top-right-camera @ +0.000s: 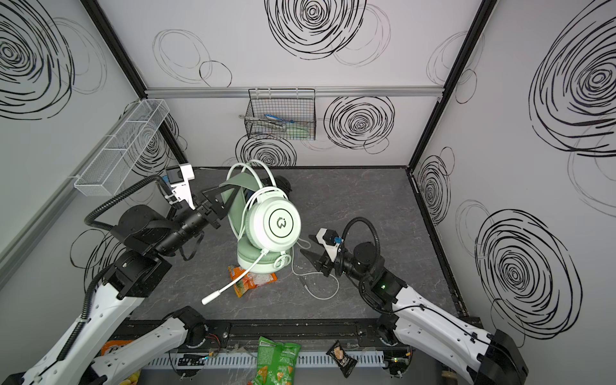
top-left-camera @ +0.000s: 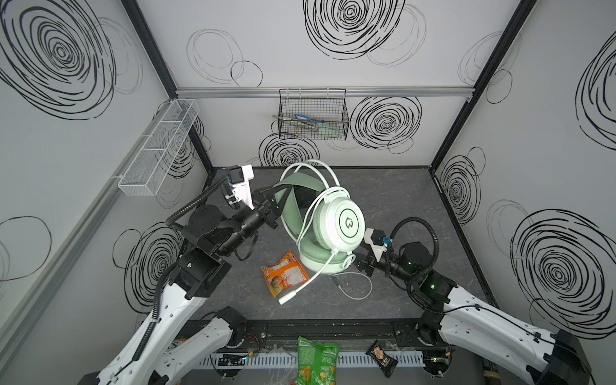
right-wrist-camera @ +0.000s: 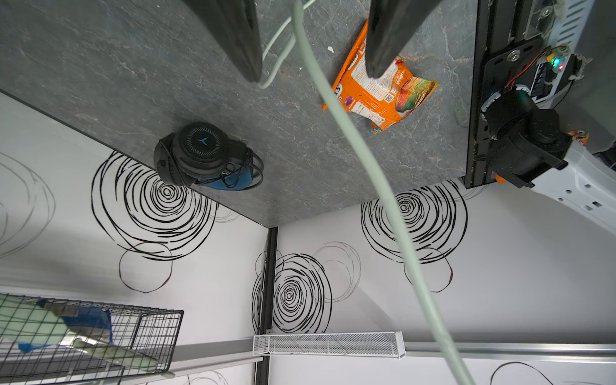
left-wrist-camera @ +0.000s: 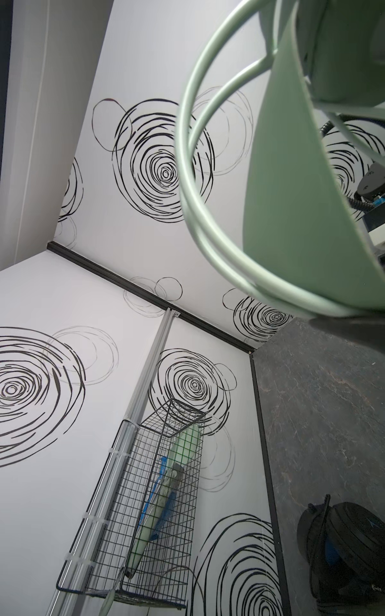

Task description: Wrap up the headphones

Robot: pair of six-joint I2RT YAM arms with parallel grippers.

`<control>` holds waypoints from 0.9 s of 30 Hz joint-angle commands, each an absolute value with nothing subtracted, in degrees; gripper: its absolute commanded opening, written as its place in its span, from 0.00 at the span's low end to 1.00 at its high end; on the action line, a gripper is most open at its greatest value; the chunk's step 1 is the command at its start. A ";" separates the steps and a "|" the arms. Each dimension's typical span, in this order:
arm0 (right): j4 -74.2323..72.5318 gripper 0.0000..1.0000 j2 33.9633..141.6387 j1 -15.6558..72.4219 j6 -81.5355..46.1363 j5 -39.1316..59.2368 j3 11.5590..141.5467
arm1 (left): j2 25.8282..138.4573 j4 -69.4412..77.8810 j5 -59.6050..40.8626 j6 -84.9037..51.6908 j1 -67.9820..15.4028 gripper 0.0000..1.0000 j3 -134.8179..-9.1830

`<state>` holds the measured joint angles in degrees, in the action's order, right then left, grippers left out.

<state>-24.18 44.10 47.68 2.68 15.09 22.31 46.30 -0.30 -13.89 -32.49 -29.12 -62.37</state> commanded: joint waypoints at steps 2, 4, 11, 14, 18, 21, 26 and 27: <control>-28.88 0.49 46.51 47.99 1.85 15.56 22.44 | 45.50 5.82 -14.37 -35.88 -28.53 0.00 -64.95; -28.41 0.44 47.97 47.99 1.68 15.74 23.32 | 45.51 5.85 -14.33 -35.95 -28.43 0.00 -64.96; -28.57 0.11 51.31 48.44 0.99 15.45 24.00 | 45.76 6.69 -12.87 -37.71 -28.00 0.00 -64.58; -29.59 0.05 51.48 49.90 0.63 13.02 23.19 | 46.01 8.92 -11.68 -40.24 -27.30 0.00 -63.50; -30.71 0.01 52.18 52.61 -0.12 8.79 22.41 | 46.56 12.16 -9.75 -44.17 -26.44 0.00 -62.06; -31.01 0.00 53.65 54.50 -1.18 4.79 22.41 | 47.32 13.74 -8.11 -46.22 -26.29 0.00 -61.79; -32.07 0.00 57.04 57.24 -3.80 -0.54 22.88 | 48.49 16.57 -7.10 -49.32 -26.28 0.00 -61.28; -32.19 0.00 57.74 57.83 -4.32 -1.48 23.15 | 48.58 17.07 -6.88 -49.79 -26.31 0.00 -61.13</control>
<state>-30.89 56.31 56.58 -2.11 3.42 22.46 49.17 5.61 -9.37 -43.31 -26.83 -60.36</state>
